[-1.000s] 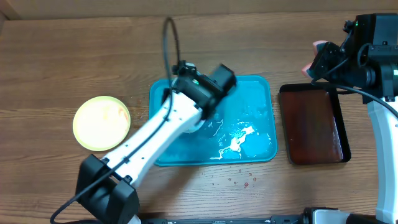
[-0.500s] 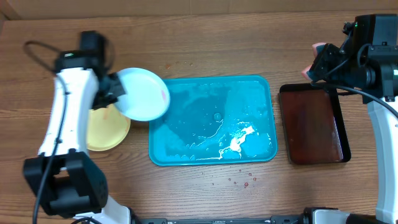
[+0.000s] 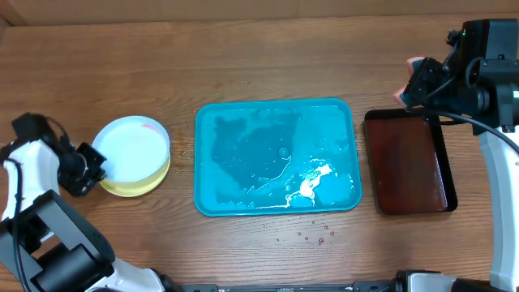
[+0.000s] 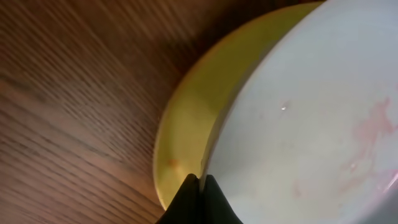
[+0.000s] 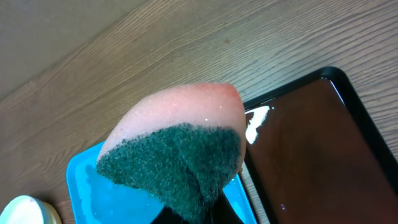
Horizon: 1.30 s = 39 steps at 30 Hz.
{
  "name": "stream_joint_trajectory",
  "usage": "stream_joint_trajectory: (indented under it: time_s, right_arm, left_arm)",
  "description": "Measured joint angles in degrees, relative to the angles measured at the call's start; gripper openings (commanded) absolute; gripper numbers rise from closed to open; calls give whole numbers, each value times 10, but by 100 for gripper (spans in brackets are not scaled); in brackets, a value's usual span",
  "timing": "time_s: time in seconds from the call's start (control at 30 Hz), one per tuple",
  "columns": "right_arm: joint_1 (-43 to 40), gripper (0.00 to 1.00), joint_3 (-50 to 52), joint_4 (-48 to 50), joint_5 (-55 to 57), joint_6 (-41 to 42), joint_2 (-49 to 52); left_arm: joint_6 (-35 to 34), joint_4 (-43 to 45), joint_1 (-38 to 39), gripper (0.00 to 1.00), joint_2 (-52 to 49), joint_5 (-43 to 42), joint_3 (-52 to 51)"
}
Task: Clean dirty plates on tray and stack at the side
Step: 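Lift the light-blue plate with the left gripper and stack it on the yellow plates, then place the sponge on the brown tray with the right gripper and release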
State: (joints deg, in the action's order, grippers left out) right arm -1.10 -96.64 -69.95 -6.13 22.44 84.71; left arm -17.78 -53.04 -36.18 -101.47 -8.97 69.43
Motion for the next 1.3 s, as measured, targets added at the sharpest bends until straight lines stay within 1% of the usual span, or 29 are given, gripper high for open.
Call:
stream_joint_trajectory:
  time_s: [0.1,0.23,0.47,0.7,0.8,0.93,1.03,1.1,1.2,1.3]
  right_arm:
    - [0,4,0,-2,0,0,0]
    - [0,4,0,-3,0,0,0]
    - [0,4,0,-11,0,-4,0]
    - [0,4,0,-17,5,-13,0]
    - [0,4,0,-17,6,-15,0]
    - [0,4,0,-18,14,-16,0]
    - [0,4,0,-30,28,-36,0]
    - [0,4,0,-39,35,-49,2]
    - [0,4,0,-60,62,-69,11]
    - [0,4,0,-74,99,-79,30]
  left_arm:
    - [0,19,-17,4,0,-5,-20]
    - [5,21,-16,5,0,-5,-24]
    - [22,8,-13,18,0,-4,-24]
    - [28,-24,-13,18,2,10,-24]
    - [29,-35,-13,18,19,21,-24]
    - [30,-36,-7,21,79,28,-24]
    - [35,-34,21,27,138,32,-23]
    - [44,-30,53,29,172,34,-22]
    - [52,-23,118,31,207,35,-19]
    - [63,-13,196,31,218,36,-19]
